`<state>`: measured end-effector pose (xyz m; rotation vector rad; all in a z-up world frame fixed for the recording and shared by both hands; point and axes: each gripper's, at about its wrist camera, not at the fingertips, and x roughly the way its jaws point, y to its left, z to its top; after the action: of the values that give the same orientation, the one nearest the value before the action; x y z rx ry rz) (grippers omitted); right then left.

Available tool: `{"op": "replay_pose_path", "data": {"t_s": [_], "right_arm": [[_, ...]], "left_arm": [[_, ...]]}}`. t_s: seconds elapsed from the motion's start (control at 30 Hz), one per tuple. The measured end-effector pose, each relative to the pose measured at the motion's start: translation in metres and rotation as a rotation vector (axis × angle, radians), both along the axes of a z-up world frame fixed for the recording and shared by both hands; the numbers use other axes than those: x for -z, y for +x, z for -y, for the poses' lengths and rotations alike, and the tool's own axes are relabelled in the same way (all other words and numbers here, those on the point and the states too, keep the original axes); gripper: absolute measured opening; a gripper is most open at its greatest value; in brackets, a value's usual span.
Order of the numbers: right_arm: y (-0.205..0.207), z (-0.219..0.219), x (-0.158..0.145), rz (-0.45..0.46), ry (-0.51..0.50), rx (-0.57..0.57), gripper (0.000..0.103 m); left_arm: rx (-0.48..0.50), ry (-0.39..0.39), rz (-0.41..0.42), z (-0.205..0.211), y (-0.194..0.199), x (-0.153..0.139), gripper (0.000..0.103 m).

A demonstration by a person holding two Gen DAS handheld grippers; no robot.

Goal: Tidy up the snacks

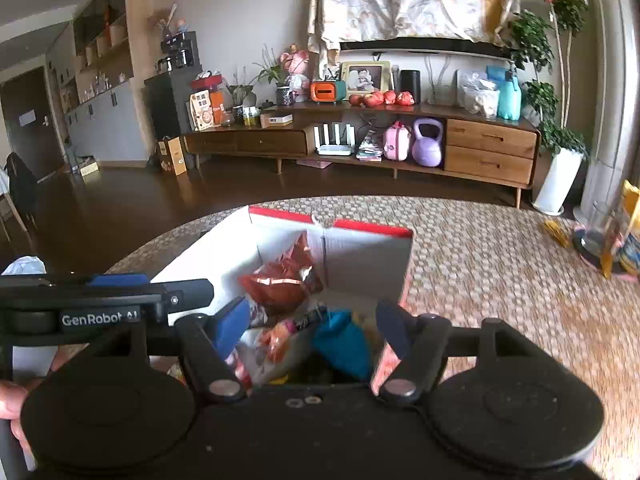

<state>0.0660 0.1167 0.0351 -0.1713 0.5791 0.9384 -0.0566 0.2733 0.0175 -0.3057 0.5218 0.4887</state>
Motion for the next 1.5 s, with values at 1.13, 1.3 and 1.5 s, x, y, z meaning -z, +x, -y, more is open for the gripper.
{"op": "replay_pose_path", "data": {"t_s": [1.13, 1.3, 1.5], "right_arm": [[-0.074, 0.121, -0.011, 0.041, 0.073, 0.098, 0.103], [-0.074, 0.121, -0.013, 0.031, 0.051, 0.095, 0.103], [-0.074, 0.12, -0.016, 0.049, 0.028, 0.103, 0.103]], "left_arm": [[0.028, 0.081, -0.001, 0.117, -0.083, -0.024, 0.099], [0.02, 0.082, -0.019, 0.12, -0.078, -0.028, 0.099], [0.021, 0.071, -0.034, 0.118, -0.071, -0.029, 0.099]]}}
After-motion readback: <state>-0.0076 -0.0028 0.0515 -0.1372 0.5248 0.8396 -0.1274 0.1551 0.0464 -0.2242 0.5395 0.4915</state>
